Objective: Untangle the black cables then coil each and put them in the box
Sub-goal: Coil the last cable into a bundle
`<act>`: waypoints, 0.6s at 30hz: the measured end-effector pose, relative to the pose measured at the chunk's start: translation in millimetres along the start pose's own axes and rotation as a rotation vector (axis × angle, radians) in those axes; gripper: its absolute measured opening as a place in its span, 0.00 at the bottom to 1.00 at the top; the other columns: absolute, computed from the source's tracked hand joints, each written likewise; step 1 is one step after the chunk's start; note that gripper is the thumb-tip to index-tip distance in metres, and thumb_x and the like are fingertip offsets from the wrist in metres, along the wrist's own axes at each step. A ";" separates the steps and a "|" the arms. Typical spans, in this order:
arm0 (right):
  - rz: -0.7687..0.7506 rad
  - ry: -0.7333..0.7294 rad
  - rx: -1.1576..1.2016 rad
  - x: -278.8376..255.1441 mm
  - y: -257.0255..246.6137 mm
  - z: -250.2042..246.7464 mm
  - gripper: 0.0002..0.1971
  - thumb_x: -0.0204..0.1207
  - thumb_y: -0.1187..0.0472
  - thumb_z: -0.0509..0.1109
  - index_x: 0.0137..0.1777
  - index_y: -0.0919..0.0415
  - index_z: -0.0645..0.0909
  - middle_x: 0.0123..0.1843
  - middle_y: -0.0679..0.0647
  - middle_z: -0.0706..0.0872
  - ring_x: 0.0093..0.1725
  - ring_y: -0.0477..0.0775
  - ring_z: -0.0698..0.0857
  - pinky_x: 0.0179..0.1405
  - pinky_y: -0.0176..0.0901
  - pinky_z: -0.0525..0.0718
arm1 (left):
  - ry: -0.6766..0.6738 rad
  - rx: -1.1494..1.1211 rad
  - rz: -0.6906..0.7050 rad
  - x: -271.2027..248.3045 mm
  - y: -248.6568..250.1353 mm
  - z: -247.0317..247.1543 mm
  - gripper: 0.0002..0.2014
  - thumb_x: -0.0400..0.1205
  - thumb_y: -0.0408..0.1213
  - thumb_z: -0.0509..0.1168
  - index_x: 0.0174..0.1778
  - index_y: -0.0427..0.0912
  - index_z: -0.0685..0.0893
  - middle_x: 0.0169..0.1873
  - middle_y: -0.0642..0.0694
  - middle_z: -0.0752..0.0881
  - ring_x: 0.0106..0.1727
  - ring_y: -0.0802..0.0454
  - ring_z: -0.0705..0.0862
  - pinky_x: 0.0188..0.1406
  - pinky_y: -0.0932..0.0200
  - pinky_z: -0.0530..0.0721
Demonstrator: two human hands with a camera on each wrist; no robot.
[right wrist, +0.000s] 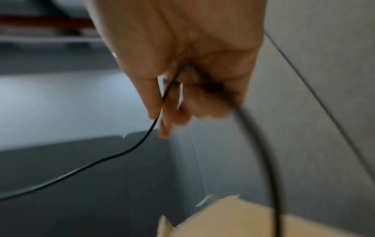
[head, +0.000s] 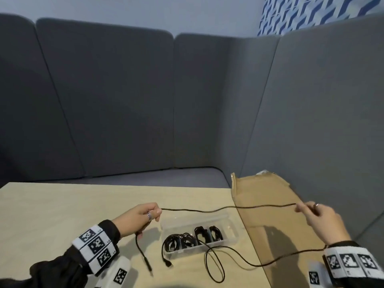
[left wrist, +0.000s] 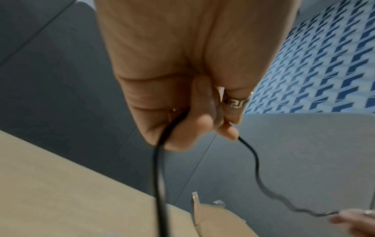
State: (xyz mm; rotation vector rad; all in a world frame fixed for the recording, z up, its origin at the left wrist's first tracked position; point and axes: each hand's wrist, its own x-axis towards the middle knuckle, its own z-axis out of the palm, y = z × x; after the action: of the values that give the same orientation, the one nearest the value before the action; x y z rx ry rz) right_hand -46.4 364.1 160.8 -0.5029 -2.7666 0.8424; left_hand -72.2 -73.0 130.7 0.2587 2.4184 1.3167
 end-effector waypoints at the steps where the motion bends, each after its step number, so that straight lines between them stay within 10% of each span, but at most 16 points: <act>1: 0.028 -0.086 -0.211 -3.2 -0.5 6.6 0.21 0.74 0.34 0.57 0.55 0.45 0.81 0.52 0.58 0.85 0.58 0.64 0.80 0.54 0.53 0.76 | 0.001 0.027 0.029 -0.1 8.0 0.9 0.13 0.86 0.41 0.54 0.38 0.43 0.77 0.21 0.53 0.64 0.20 0.60 0.62 0.20 0.66 0.68; 5: -0.241 -0.270 -0.447 -31.7 -42.0 43.5 0.44 0.68 0.26 0.51 0.81 0.44 0.47 0.76 0.47 0.65 0.76 0.56 0.63 0.73 0.52 0.64 | -0.069 0.181 0.168 -0.5 42.8 17.6 0.12 0.85 0.44 0.57 0.38 0.54 0.82 0.19 0.60 0.71 0.24 0.63 0.67 0.26 0.69 0.66; 9: -0.568 -0.661 0.070 -67.9 -105.3 80.7 0.40 0.64 0.21 0.51 0.75 0.37 0.63 0.70 0.39 0.72 0.74 0.44 0.66 0.77 0.50 0.62 | -0.154 0.227 0.297 -0.3 75.6 38.2 0.08 0.83 0.49 0.60 0.43 0.59 0.84 0.31 0.51 0.76 0.34 0.58 0.72 0.38 0.59 0.71; 11: -0.568 -0.778 0.421 -70.0 -120.3 84.9 0.24 0.71 0.28 0.55 0.50 0.43 0.82 0.44 0.44 0.88 0.49 0.50 0.84 0.60 0.48 0.79 | -0.159 0.157 0.367 -1.6 88.7 38.6 0.06 0.83 0.45 0.62 0.48 0.56 0.85 0.38 0.52 0.83 0.40 0.59 0.79 0.46 0.59 0.77; 13: -0.512 -0.737 0.621 -61.9 -125.2 76.4 0.19 0.75 0.37 0.59 0.33 0.48 0.81 0.21 0.44 0.77 0.24 0.49 0.78 0.34 0.40 0.79 | -0.173 0.073 0.387 -4.0 94.3 34.9 0.09 0.83 0.39 0.62 0.56 0.55 0.83 0.38 0.58 0.84 0.40 0.62 0.81 0.45 0.65 0.79; 18: -0.576 -0.334 0.681 -39.6 -125.7 43.5 0.22 0.71 0.36 0.57 0.28 0.53 0.76 0.19 0.43 0.64 0.20 0.40 0.63 0.22 0.25 0.63 | -0.142 -0.154 0.228 -12.0 79.3 32.5 0.09 0.87 0.33 0.54 0.53 0.41 0.79 0.20 0.57 0.69 0.21 0.62 0.66 0.37 0.57 0.78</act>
State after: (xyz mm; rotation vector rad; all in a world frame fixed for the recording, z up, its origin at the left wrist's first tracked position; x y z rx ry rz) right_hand -55.3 229.5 193.2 0.5643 -2.4091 1.6787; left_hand -49.4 -8.8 184.0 0.5797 2.2063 1.5181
